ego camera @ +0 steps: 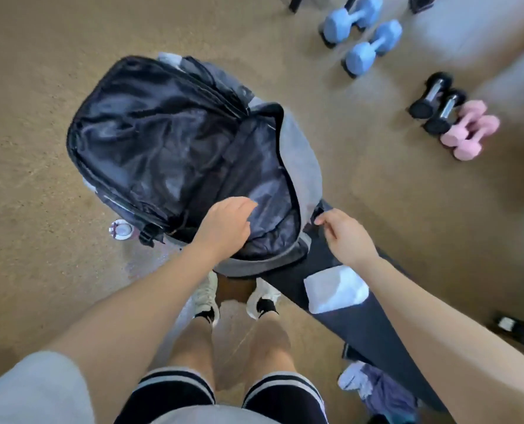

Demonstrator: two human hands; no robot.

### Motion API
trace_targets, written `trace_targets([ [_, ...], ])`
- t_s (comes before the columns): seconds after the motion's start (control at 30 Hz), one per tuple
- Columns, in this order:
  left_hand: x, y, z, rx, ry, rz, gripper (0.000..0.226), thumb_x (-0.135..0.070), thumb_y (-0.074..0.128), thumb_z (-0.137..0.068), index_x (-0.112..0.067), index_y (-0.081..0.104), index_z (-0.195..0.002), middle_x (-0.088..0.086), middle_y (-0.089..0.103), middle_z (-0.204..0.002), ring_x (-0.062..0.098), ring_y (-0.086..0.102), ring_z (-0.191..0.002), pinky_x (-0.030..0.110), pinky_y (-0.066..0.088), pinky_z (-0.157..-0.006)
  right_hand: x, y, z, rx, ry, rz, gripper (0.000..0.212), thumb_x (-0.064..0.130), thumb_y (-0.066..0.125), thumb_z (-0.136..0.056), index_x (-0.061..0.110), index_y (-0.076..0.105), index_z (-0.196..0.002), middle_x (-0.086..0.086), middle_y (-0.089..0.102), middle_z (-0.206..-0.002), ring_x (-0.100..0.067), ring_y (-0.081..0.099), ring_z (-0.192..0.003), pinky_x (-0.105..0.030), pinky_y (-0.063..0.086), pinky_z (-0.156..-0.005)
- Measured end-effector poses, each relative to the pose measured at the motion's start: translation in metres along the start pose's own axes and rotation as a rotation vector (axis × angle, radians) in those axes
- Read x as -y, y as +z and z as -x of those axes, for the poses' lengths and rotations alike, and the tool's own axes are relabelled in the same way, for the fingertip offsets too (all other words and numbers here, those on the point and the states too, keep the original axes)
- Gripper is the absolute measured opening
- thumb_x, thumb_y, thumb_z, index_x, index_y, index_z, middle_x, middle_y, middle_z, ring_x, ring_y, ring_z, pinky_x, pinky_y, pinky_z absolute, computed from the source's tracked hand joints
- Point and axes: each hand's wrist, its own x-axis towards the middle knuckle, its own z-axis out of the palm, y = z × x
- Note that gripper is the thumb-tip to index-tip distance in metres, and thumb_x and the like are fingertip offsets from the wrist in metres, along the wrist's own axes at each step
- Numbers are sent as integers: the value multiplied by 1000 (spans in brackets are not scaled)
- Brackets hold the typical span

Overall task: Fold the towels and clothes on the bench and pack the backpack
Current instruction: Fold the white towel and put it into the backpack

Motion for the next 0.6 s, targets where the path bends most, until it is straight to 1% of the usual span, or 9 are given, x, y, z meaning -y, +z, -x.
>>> trace_targets([
  [0.07, -23, 18, 3, 2, 8, 24, 34, -6, 50, -87, -2, 56, -120, 14, 56, -123, 33, 53, -112, 43, 43, -95, -31, 17, 36, 38, 94, 9, 27, 1, 41, -92, 7, 61, -110, -12, 60, -113, -33, 58, -98, -40, 47, -79],
  [0.17, -50, 54, 3, 50, 26, 40, 30, -10, 46, -90, -5, 57, -117, 10, 54, -122, 29, 53, -108, 40, 44, -90, -69, 54, 73, 150, 164, 29, 31, 10, 41, -95, 11, 57, -122, -7, 55, -127, -28, 50, -116, -36, 41, -89],
  [0.27, -63, 100, 3, 76, -8, 105, 30, -11, 45, -91, -6, 57, -118, 7, 53, -123, 25, 52, -110, 38, 44, -91, -96, 96, 87, 245, 93, 83, 39, 15, 44, -95, 14, 47, -134, -7, 45, -142, -27, 40, -129, -36, 33, -106],
  [0.33, -68, 129, 6, 77, -43, 135, 29, -10, 45, -92, -6, 57, -118, 7, 53, -123, 24, 53, -110, 40, 44, -92, -109, 116, 85, 232, 19, 131, 47, 15, 46, -94, 13, 38, -140, -10, 36, -148, -28, 31, -136, -38, 25, -114],
  [0.43, -74, 168, 19, 72, -148, 200, 28, -11, 44, -92, -9, 55, -119, 5, 52, -123, 21, 55, -106, 37, 45, -90, -121, 135, 74, 194, -94, 159, 56, 16, 55, -91, 11, 33, -143, -14, 29, -152, -34, 25, -140, -41, 17, -115],
  [0.53, -81, 201, 36, 101, -238, 220, 29, -12, 43, -93, -12, 53, -120, 3, 51, -124, 20, 55, -105, 36, 46, -89, -130, 142, 62, 200, -157, 262, 63, 28, 53, -93, 20, 23, -148, -6, 27, -153, -29, 21, -142, -41, 17, -114],
  [0.6, -84, 217, 42, 109, -272, 217, 30, -13, 43, -94, -12, 52, -122, 2, 50, -127, 19, 54, -108, 35, 45, -90, -134, 141, 56, 201, -158, 322, 65, 35, 54, -92, 24, 22, -147, -2, 31, -151, -26, 24, -140, -41, 19, -112],
])
